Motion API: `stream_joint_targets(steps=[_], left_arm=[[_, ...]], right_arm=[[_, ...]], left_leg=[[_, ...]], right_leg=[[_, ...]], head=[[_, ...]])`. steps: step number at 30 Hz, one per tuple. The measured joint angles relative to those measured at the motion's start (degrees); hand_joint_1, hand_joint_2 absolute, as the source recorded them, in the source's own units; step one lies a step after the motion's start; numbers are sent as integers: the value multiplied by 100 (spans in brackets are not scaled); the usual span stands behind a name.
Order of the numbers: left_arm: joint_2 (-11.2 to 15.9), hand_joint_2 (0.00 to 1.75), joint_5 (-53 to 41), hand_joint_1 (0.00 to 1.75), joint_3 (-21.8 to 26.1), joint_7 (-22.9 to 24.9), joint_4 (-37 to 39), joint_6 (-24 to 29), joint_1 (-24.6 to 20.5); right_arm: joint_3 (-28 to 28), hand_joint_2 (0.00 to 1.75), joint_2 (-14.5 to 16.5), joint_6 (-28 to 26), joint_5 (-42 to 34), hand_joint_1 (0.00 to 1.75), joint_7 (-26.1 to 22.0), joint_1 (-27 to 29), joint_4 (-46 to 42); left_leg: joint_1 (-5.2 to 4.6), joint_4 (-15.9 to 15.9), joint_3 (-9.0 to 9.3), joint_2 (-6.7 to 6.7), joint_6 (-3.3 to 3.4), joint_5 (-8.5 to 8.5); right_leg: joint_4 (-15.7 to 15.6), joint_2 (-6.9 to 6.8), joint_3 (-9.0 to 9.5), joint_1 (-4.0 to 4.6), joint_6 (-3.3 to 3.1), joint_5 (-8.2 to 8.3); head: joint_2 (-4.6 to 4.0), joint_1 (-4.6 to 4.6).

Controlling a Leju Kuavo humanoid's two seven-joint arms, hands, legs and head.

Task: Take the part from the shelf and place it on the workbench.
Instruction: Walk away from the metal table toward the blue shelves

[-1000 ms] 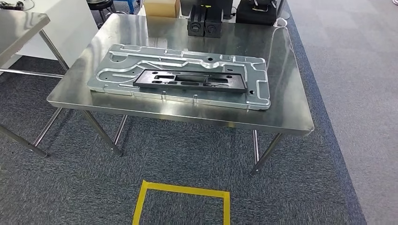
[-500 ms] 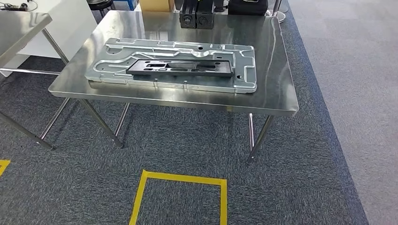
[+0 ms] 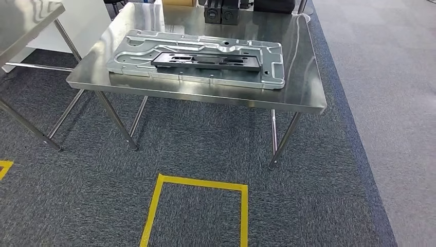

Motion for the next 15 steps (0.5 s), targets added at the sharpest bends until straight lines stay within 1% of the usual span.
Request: stream_joint_targets(steps=[1,2,3,4,5,6,7,8,9,10,11,12,13,14,15], left_arm=[[0,0,1,0,0,-20,0,4,-1],[-1,0,2,0,0,-35,0,5,-2],[-3,0,2,0,0,-46,0,5,-3],[-5,0,2,0,0,-52,0,5,-4],[-8,0,2,0,0,-56,0,5,-6],[-10,0,2,0,0,-58,0,7,-8],[-10,0,2,0,0,-60,0,8,-9],[-7,0,2,0,0,-60,1,10,-7],[-3,0,2,0,0,-60,1,13,-4],[-1,0,2,0,-1,-60,1,14,2],[1,0,2,0,-1,-60,1,14,8],[1,0,2,0,-2,-60,1,13,11],[0,0,2,0,-2,-60,0,13,12],[0,0,2,0,-2,-60,0,12,12],[0,0,2,0,-2,-60,0,11,12]], right_arm=[[-8,0,-5,0,-16,0,-54,-3,0],[-12,0,-10,-2,-28,0,-90,-6,0],[-17,0,-17,-3,-34,0,-114,-15,0],[-24,0,-23,-5,-37,0,-127,-26,0],[-34,0,-27,-6,-39,0,-135,-37,0],[-47,0,-30,-7,-39,0,-139,-47,0],[-62,0,-31,-7,-40,0,-141,-52,0],[-78,0,-30,-7,-40,0,-142,-52,0],[-90,0,-30,-5,-41,0,-142,-53,0],[-98,0,-29,-5,-42,0,-141,-55,0],[-104,0,-29,-4,-42,0,-140,-57,0],[-107,0,-30,-4,-42,0,-140,-58,0],[-109,0,-31,-5,-42,0,-140,-57,0],[-110,0,-32,-5,-42,0,-140,-56,0],[-111,0,-32,-5,-42,0,-140,-56,0]], left_leg=[[0,34,-96,1,-11,52],[0,72,-186,0,-26,96],[-4,119,-268,-2,-44,134],[-12,165,-334,-4,-67,164],[-19,203,-382,-5,-96,199],[-22,227,-414,-3,-128,238],[-20,234,-432,-1,-163,281],[-14,240,-449,-3,-198,305],[-6,288,-486,-13,-234,242],[2,423,-545,-23,-267,78],[16,673,-638,-33,-300,-179],[31,1023,-747,-39,-329,-475],[46,1407,-844,-39,-355,-708],[60,1727,-898,-38,-376,-826],[72,1893,-872,-38,-391,-809]], right_leg=[[-67,0,145,0,-1,158],[-336,0,389,0,-15,326],[-760,-1,726,6,-40,409],[-1212,-1,1048,17,-70,401],[-1567,0,1280,30,-100,346],[-1787,2,1410,47,-131,284],[-1861,4,1418,56,-160,273],[-1866,-3,1377,48,-196,313],[-1872,-13,1330,37,-240,370],[-1881,-27,1272,23,-280,434],[-1885,-41,1199,13,-312,502],[-1876,-46,1115,17,-329,563],[-1861,-49,1026,20,-333,623],[-1840,-49,932,23,-329,682],[-1814,-49,836,24,-319,736]], head=[[0,0],[0,0],[0,1],[0,0],[0,-1],[0,-1],[0,-1],[0,-1],[0,-1],[0,-1],[0,-1],[0,-2],[0,-2],[0,-2],[0,-2]])
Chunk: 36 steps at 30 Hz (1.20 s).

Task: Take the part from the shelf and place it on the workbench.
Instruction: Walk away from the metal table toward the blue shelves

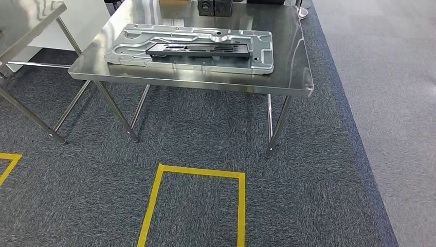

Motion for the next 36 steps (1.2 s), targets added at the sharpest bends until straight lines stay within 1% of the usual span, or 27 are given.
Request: stream_joint_targets(steps=[1,3,4,5,6,7,9,10,11,13,14,15,16,17,18,20,21,22,24,25,26,29,30,31,32,34,36], left_arm=[[1,0,0,0,0,0,0,1,-2],[2,0,0,0,0,0,0,2,-12],[2,0,0,0,0,-1,0,3,-22],[2,0,0,0,0,-2,0,3,-30],[2,0,0,0,-1,-5,0,3,-35],[2,0,1,0,-2,-8,0,4,-35],[-1,0,1,0,-9,-10,0,9,-30],[-2,0,1,0,-16,-11,0,13,-31],[-3,0,0,0,-23,-13,0,15,-35],[1,0,0,0,-35,-20,1,19,-35],[5,0,0,0,-39,-24,1,20,-32],[10,0,0,0,-43,-21,1,20,-31],[14,0,0,0,-49,-9,1,23,-33],[15,0,0,0,-60,16,1,39,-37],[12,0,1,0,-75,64,0,74,-43],[-4,0,3,0,-105,186,0,184,-54],[-12,0,5,0,-115,249,0,244,-59],[-16,0,7,0,-121,301,0,289,-61],[-5,0,9,0,-128,373,1,342,-64],[4,0,10,0,-129,393,1,352,-64],[13,0,11,0,-131,406,2,359,-61],[27,0,11,0,-133,426,2,371,-42],[30,0,11,0,-133,427,2,373,-37],[33,0,11,0,-133,428,2,374,-35],[38,0,11,0,-133,428,2,375,-36],[48,0,11,0,-133,428,2,379,-40],[51,0,11,0,-134,428,2,381,-41]], right_arm=[[-1,0,0,0,0,0,0,1,0],[-2,0,1,1,0,0,0,-1,0],[-2,0,2,1,0,0,0,-3,0],[-2,0,2,0,-2,0,-1,-4,0],[-3,0,2,-5,-12,0,-8,-6,0],[-6,0,2,-19,-36,0,-24,-4,0],[-37,0,0,-90,-131,0,-87,4,0],[-68,0,-1,-136,-196,0,-127,5,0],[-107,0,-2,-177,-261,0,-164,6,0],[-177,0,-1,-214,-360,0,-213,1,1],[-204,0,1,-216,-381,0,-219,0,1],[-224,0,1,-215,-382,0,-204,-1,2],[-239,0,2,-213,-370,0,-173,-2,2],[-249,0,2,-211,-356,0,-141,0,2],[-255,0,1,-211,-346,0,-108,0,2],[-270,0,-9,-213,-357,0,-59,-12,0],[-277,0,-14,-209,-371,0,-31,-23,-1],[-283,0,-17,-198,-385,0,-4,-33,-1],[-291,0,-14,-167,-405,0,39,-40,1],[-296,0,-11,-152,-410,0,54,-43,1],[-303,0,-8,-141,-413,0,67,-47,2],[-320,0,-5,-117,-415,0,86,-51,2],[-324,0,-5,-113,-416,0,89,-50,2],[-326,0,-5,-110,-417,0,90,-49,3],[-327,0,-4,-109,-417,0,90,-50,4],[-328,87,1,-109,-419,0,90,-52,7],[-332,175,4,-103,-434,0,99,-57,8]], left_leg=[[9,-46,131,0,-7,127],[17,-707,680,-3,12,402],[9,-1178,1007,-9,37,428],[-3,-1540,1234,-17,68,399],[-19,-1771,1361,-24,102,348],[-36,-1861,1380,-27,140,335],[-28,-1869,1275,2,234,435],[-20,-1879,1212,25,289,500],[-14,-1890,1140,53,337,571],[-37,-1885,990,98,393,681],[-52,-1879,916,114,398,729],[-65,-1872,841,126,395,774],[-77,-1863,767,132,386,818],[-86,-1852,701,138,376,863],[-92,-1843,648,144,365,903],[-109,-1819,581,154,329,971],[-108,-1810,562,162,302,1001],[-108,-1806,544,172,272,1034],[-100,-1792,517,166,207,1056],[-97,-1708,477,134,174,982],[-88,-1496,392,90,140,825],[-26,-351,-36,9,53,202],[-5,-126,-98,7,30,137],[15,-126,-49,8,10,189],[35,-353,109,8,-7,334],[59,-1153,599,0,-20,627],[43,-1626,866,-15,22,698]], right_leg=[[32,1,-97,-1,14,50],[106,4,-267,-7,54,137],[142,5,-332,-3,84,174],[165,4,-374,2,118,216],[176,1,-402,6,153,261],[173,-1,-421,7,189,311],[191,20,-480,-3,260,332],[294,36,-538,-10,290,206],[511,51,-623,-15,316,-22],[1211,61,-819,-30,350,-583],[1547,61,-886,-33,362,-737],[1753,60,-891,-35,367,-746],[1767,59,-804,-34,361,-628],[1567,58,-612,-29,340,-446],[1198,53,-328,-16,301,-288],[323,18,260,26,202,-233],[35,1,431,48,166,-283],[-118,-11,501,63,144,-330],[-208,-12,494,43,101,-299],[-234,-14,483,23,69,-262],[-255,-19,469,3,39,-223],[-217,-20,372,-2,5,-168],[-191,-14,340,-4,8,-161],[-159,-4,313,-9,16,-161],[-125,9,294,-18,31,-168],[-45,34,259,-32,87,-203],[19,52,225,-28,156,-228]], head=[[0,0],[0,0],[0,0],[0,0],[0,0],[0,0],[0,0],[0,1],[0,1],[0,2],[0,1],[0,1],[0,1],[0,0],[0,0],[0,1],[0,1],[0,1],[0,0],[0,0],[0,0],[0,0],[0,0],[0,0],[0,0],[0,0],[0,0]])
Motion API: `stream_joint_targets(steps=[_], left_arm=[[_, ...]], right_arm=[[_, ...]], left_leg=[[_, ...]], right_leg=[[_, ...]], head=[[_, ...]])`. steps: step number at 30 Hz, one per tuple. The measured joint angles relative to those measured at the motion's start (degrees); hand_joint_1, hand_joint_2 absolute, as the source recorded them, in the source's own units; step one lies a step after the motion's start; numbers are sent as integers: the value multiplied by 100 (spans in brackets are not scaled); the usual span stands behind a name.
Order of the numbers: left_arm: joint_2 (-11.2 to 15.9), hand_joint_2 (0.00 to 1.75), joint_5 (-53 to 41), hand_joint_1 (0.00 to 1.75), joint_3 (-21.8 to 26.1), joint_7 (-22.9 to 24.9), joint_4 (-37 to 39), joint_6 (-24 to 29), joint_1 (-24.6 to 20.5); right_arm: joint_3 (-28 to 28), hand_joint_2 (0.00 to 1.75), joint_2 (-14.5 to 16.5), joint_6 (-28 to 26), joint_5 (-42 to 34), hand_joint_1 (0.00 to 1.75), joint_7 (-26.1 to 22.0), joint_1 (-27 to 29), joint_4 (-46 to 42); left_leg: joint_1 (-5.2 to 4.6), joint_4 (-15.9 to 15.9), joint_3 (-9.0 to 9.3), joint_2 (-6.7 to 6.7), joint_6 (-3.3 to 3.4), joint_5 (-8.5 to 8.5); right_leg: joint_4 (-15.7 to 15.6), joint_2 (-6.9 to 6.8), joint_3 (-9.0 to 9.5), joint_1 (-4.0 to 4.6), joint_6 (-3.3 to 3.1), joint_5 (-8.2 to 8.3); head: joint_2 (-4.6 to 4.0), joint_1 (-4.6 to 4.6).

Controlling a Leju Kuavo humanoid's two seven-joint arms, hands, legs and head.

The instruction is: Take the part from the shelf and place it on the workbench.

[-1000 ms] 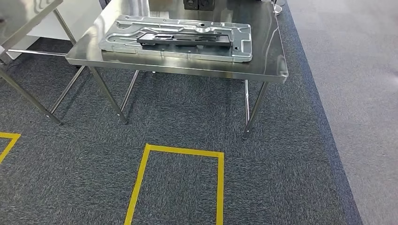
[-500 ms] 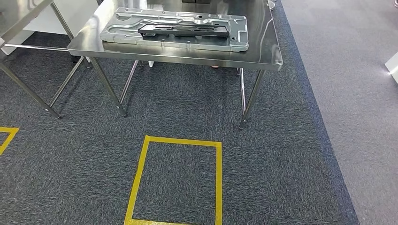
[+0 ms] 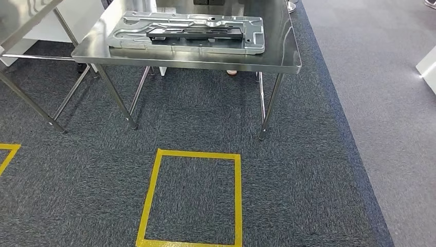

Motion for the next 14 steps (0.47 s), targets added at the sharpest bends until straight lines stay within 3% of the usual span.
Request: stream_joint_targets(steps=[1,3,5,6,8,10,12,13,14], left_arm=[[0,0,0,0,-1,0,0,0,1],[-3,87,0,0,-3,0,-1,-2,1],[-9,175,0,0,-5,-2,-2,-7,-4],[-12,175,1,0,-7,-3,-2,-11,-5],[-10,175,2,0,-13,-5,-2,-16,-4],[-7,175,3,0,-22,-20,-2,-17,-5],[-5,175,5,0,-27,-54,-2,-17,-4],[-5,175,7,0,-28,-73,-2,-17,-4],[-5,175,7,0,-28,-84,-2,-17,-4]], right_arm=[[-5,175,0,3,-15,0,8,-2,0],[-29,175,-2,-2,-49,0,21,-6,0],[-63,175,-3,-19,-91,0,28,-8,-1],[-79,175,-2,-30,-115,0,40,-9,-1],[-101,87,4,-64,-151,0,64,-9,1],[-108,0,7,-111,-158,0,54,-7,1],[-110,0,8,-149,-155,0,23,-7,1],[-110,44,8,-166,-154,0,13,-8,1],[-110,58,9,-175,-152,0,9,-8,1]], left_leg=[[-16,-31,14,-6,35,-35],[-16,-63,-14,-7,117,-27],[-23,-82,-22,-12,163,-13],[-33,-85,-22,-13,172,-12],[-57,-74,-31,-14,186,-14],[-68,-69,-38,-13,206,-7],[-79,-64,-47,-12,217,0],[-84,-61,-52,-12,222,4],[-87,-60,-54,-12,225,5]], right_leg=[[15,5,-15,6,31,2],[39,11,-26,-2,102,-4],[35,9,-40,-4,59,-2],[34,9,-46,-7,8,3],[16,12,-49,-8,-52,22],[4,14,-52,-19,-13,50],[-4,15,-57,-29,27,69],[-6,15,-61,-35,57,76],[-7,15,-62,-38,75,81]], head=[[0,0],[0,0],[0,0],[0,0],[0,1],[0,1],[0,0],[0,0],[0,0]])
